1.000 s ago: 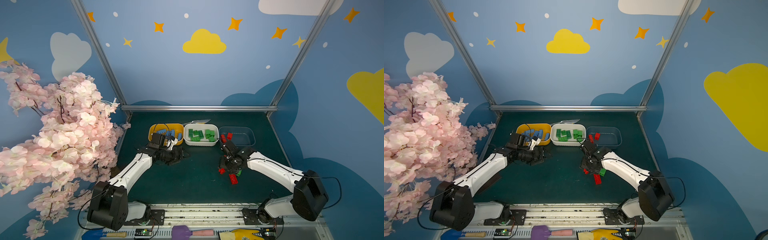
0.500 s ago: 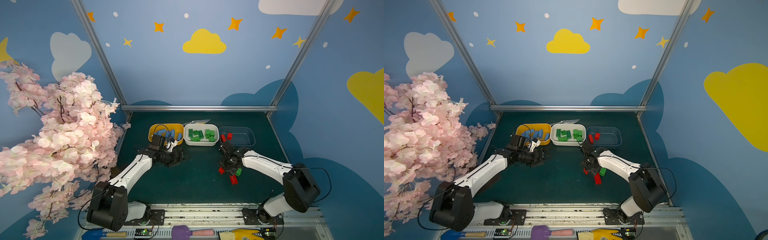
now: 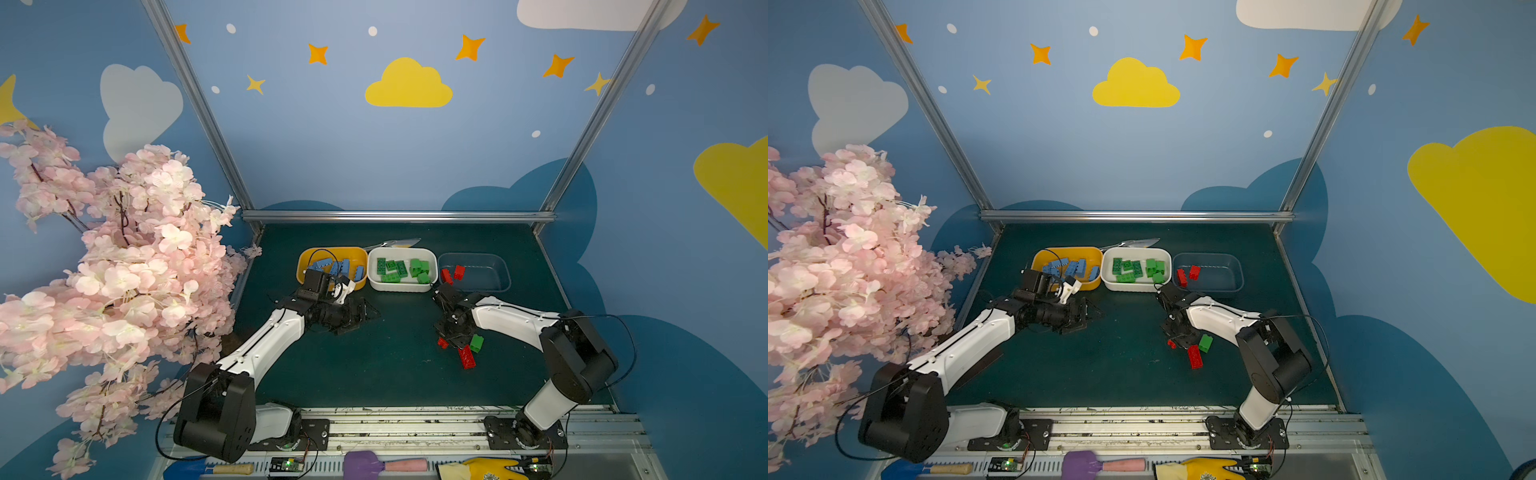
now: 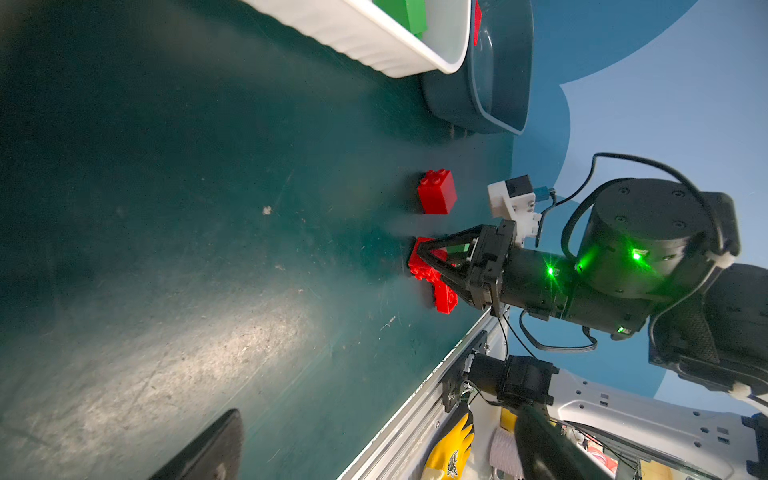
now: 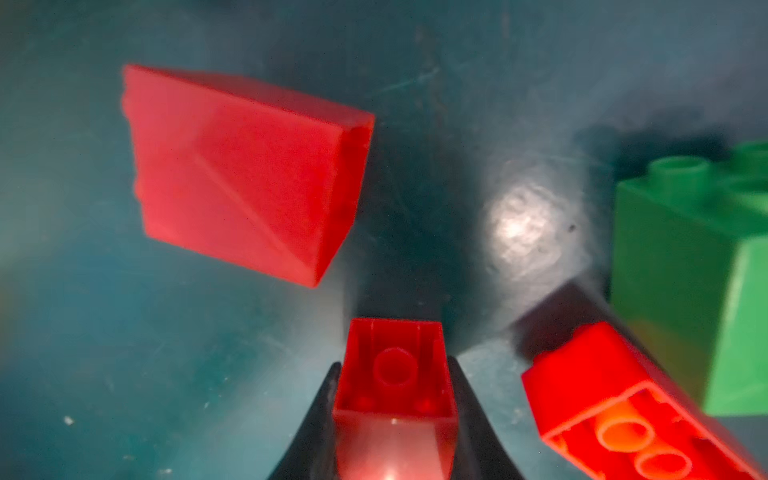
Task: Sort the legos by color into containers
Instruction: 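Move the right gripper down onto a small red brick and grasp it, then carry the red brick into the grey-blue bin and open the right gripper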
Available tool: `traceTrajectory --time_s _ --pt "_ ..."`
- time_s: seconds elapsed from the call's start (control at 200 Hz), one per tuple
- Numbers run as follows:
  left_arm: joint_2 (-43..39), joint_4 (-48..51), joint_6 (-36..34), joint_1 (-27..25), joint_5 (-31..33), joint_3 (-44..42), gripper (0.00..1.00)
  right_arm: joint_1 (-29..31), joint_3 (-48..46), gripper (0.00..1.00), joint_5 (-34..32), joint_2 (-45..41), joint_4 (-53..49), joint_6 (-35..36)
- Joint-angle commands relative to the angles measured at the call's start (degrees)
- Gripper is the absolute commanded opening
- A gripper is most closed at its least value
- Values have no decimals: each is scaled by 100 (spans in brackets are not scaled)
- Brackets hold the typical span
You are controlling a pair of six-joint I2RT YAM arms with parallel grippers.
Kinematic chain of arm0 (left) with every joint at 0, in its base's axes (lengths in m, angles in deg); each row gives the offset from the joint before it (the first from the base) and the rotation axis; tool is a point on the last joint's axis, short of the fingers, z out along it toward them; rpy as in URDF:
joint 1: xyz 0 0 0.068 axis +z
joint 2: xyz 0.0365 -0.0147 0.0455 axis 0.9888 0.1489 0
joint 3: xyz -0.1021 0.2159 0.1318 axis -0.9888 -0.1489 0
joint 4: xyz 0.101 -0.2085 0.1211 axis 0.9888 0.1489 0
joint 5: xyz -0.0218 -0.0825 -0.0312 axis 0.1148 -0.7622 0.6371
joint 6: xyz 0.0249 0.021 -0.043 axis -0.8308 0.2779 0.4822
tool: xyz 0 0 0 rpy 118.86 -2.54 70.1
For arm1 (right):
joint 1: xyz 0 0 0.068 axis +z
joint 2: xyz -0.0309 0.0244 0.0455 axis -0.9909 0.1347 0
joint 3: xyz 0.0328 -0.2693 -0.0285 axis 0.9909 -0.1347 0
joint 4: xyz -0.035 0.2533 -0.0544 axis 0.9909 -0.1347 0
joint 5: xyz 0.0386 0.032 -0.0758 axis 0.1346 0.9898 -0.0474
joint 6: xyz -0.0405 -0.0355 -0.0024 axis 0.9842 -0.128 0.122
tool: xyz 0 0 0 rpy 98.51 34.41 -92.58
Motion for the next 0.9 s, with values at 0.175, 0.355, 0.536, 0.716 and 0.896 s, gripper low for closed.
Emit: traceTrajectory --time_s 0.175,0.355,0.536,0.716,0.896 --pt "-65 -25 77 -14 -188 232 100 -293 665 13 -571 -966 -1171 1549" --pt "38 -319 324 -103 -376 398 100 -873 1195 14 -1364 -1202 -1313 3172" --pt "162 -463 460 -224 -372 604 100 -1595 1749 15 -1362 -790 -789 4723" --pt "242 -535 547 -270 -378 659 100 -2124 2395 15 -1034 64 -404 5582" --pt "260 -482 511 -277 -340 654 100 -2396 3418 16 -415 1172 -760 5754"
